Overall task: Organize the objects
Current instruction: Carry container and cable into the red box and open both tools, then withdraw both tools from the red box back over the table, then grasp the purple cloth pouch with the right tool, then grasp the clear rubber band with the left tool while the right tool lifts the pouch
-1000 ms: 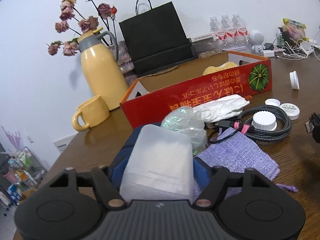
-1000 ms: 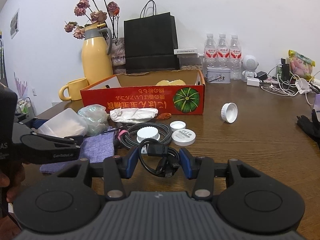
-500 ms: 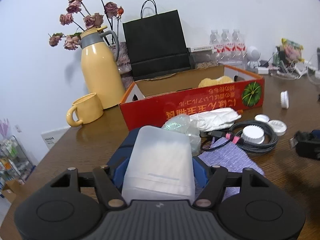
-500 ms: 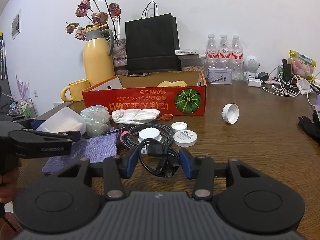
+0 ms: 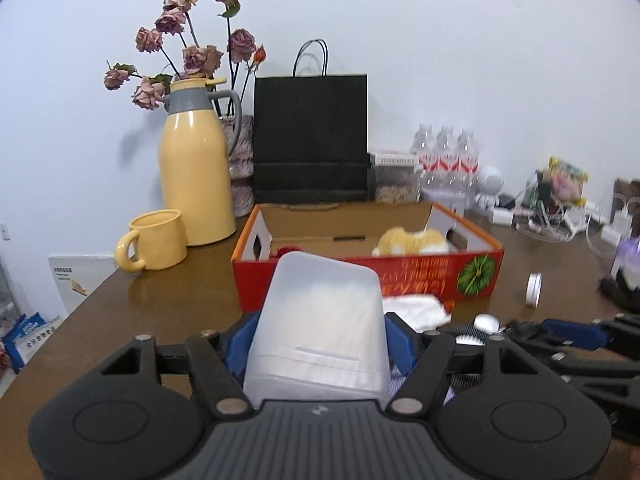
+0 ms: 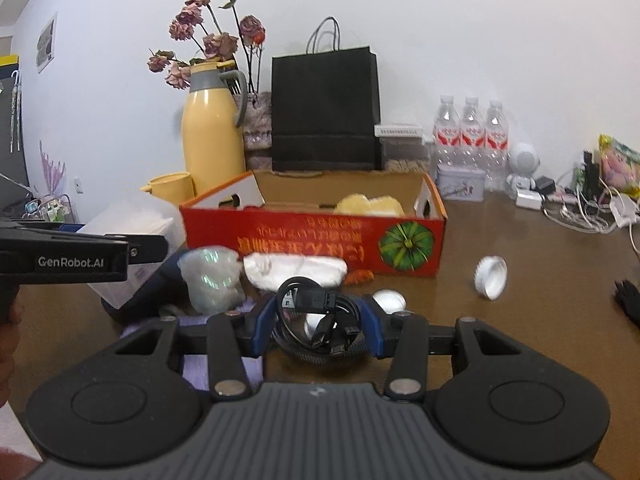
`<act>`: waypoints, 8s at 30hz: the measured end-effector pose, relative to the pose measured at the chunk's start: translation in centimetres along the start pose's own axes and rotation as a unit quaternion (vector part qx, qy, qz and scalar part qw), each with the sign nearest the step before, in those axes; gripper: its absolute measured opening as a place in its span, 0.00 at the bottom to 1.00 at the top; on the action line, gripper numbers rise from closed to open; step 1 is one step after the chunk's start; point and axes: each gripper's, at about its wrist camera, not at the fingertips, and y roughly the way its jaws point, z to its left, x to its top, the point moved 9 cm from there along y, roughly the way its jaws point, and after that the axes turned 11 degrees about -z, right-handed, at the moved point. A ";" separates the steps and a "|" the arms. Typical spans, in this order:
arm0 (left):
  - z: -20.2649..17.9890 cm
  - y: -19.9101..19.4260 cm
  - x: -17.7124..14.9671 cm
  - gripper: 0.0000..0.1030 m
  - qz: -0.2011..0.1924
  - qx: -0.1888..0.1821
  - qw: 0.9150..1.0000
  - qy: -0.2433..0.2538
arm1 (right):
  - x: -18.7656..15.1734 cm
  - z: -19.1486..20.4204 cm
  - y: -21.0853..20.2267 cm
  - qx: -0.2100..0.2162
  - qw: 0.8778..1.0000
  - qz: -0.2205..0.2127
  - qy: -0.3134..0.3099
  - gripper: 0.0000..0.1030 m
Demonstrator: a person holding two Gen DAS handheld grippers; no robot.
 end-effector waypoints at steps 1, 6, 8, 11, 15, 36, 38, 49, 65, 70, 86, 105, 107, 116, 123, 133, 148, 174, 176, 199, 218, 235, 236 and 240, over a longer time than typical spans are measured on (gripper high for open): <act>0.0 0.3 0.4 0.65 -0.004 -0.002 1.000 -0.003 | 0.3 0.2 0.3 0.000 1.000 -0.002 -0.002 0.45; 0.2 1.9 2.5 0.65 -0.021 -0.014 1.000 -0.017 | 2.5 1.0 2.2 0.000 1.000 -0.013 -0.008 0.45; 0.2 2.7 3.5 0.65 -0.026 -0.017 0.999 -0.023 | 3.4 1.2 3.1 -0.002 1.000 -0.019 -0.010 0.45; 0.5 3.9 4.8 0.65 -0.035 -0.016 0.999 -0.030 | 4.6 1.3 4.4 -0.001 1.000 -0.024 -0.009 0.45; 0.6 5.6 6.3 0.65 -0.042 -0.017 0.998 -0.031 | 5.7 1.4 6.4 0.001 1.000 -0.026 -0.008 0.45; 1.6 17.3 8.5 0.65 -0.022 0.015 0.998 -0.049 | 7.9 -0.4 18.4 -0.006 1.000 -0.011 -0.017 0.45; 2.0 18.5 8.2 0.65 -0.014 0.017 0.998 -0.057 | 7.6 -0.7 19.4 -0.006 1.000 -0.006 -0.013 0.45; 3.2 22.9 6.4 0.65 0.030 0.028 0.998 -0.055 | 6.2 -1.8 22.8 -0.005 1.000 0.023 -0.001 0.45; 3.0 23.4 5.6 1.00 0.050 0.031 0.997 -0.048 | 5.9 -2.6 22.9 -0.033 0.999 0.029 0.001 1.00; 3.0 23.5 5.5 1.00 0.055 0.031 0.997 -0.048 | 5.9 -2.7 22.9 -0.035 0.999 0.032 0.004 1.00; 2.8 22.7 5.9 1.00 0.050 0.023 0.997 -0.048 | 6.3 -2.7 22.1 -0.035 0.999 0.026 0.003 1.00; 2.1 15.7 7.5 1.00 0.000 -0.002 0.999 -0.044 | 7.3 -2.2 16.7 -0.034 0.999 -0.002 -0.003 1.00; 2.1 14.8 7.3 1.00 -0.002 -0.005 0.999 -0.048 | 7.1 -2.0 15.8 -0.033 0.999 -0.003 -0.001 1.00; 2.4 10.8 6.1 1.00 0.002 -0.010 0.999 -0.044 | 6.3 -1.8 12.2 -0.041 0.999 0.003 0.000 1.00; 3.0 7.9 4.9 1.00 0.010 -0.002 0.999 -0.037 | 5.5 -1.4 9.2 -0.045 0.999 0.008 -0.005 1.00; 4.0 3.6 3.7 1.00 0.014 0.006 1.000 -0.027 | 4.1 -0.4 5.2 -0.049 0.999 0.014 -0.009 1.00; 5.6 -0.6 0.7 1.00 0.038 0.018 0.999 -0.014 | 2.0 0.3 0.4 -0.055 0.998 0.023 -0.012 1.00; 7.5 -2.7 -6.2 1.00 0.092 0.012 0.996 -0.009 | -3.6 4.9 0.6 -0.010 0.997 0.078 -0.029 1.00; 8.1 -2.8 -6.3 1.00 0.091 0.017 0.996 -0.002 | -4.1 6.0 1.3 0.004 0.996 0.086 -0.035 1.00; 12.1 -3.8 -7.9 1.00 0.096 0.032 0.995 -0.027 | -6.2 10.5 4.0 0.059 0.990 0.117 -0.053 0.76; 10.7 -3.6 -8.0 1.00 0.105 0.023 0.994 -0.022 | -3.0 8.4 -1.1 0.092 0.994 0.046 0.032 0.08; 4.8 -2.7 -7.2 1.00 0.105 -0.017 0.994 0.016 | -1.4 1.7 -3.4 0.064 0.994 0.005 0.090 0.08; 4.5 -2.5 -7.1 1.00 0.105 -0.018 0.994 0.016 | -1.3 1.3 -3.4 0.062 0.994 0.003 0.092 0.08; 3.0 -1.5 -6.9 1.00 0.106 -0.026 0.994 0.016 | -1.3 0.0 -3.3 0.055 0.994 -0.002 0.099 0.08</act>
